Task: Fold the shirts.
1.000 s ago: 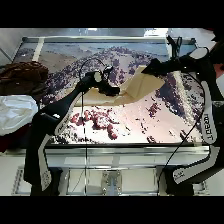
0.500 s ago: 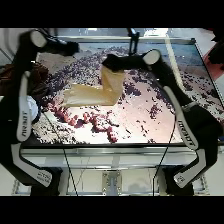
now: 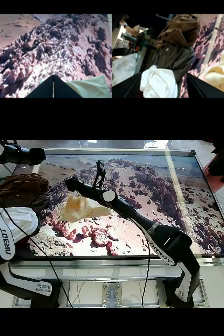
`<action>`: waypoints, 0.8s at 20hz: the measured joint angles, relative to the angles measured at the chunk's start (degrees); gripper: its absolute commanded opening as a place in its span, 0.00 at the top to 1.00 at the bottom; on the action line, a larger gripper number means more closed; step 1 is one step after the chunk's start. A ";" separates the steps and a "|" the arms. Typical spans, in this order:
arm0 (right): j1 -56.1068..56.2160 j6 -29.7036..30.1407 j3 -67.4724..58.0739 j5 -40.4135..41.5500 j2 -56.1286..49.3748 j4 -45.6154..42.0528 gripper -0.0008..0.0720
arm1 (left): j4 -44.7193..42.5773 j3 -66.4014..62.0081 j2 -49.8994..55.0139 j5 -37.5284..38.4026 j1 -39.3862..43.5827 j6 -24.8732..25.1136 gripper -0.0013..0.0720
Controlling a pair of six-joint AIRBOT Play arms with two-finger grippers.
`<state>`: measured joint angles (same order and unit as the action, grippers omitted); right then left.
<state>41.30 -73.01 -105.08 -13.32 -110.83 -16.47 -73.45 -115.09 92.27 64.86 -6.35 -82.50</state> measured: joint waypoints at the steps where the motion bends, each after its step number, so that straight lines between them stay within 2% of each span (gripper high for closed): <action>1: -0.83 0.48 0.02 0.13 0.17 -0.44 0.15 | 0.02 0.26 -0.11 0.22 -0.20 0.20 0.96; 4: -6.88 -0.22 0.00 -4.24 1.11 -8.00 0.15 | 0.02 0.70 -0.22 0.44 -0.52 0.85 0.96; 9: -20.24 -12.31 0.13 -23.82 -1.42 -21.22 0.14 | 0.35 0.92 -0.26 0.07 -0.70 1.33 0.96; 12: -24.68 -15.32 0.13 -32.79 -5.40 -22.27 0.14 | 1.25 0.92 -0.26 -0.59 -0.70 1.33 0.96; 16: -26.01 -14.08 0.13 -37.68 -11.02 -17.46 0.14 | 1.70 0.92 -0.26 -0.90 -0.70 2.21 0.96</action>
<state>15.29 -87.09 -104.95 -51.00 -121.84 -33.93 -71.75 -114.17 92.01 63.96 -7.05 -80.29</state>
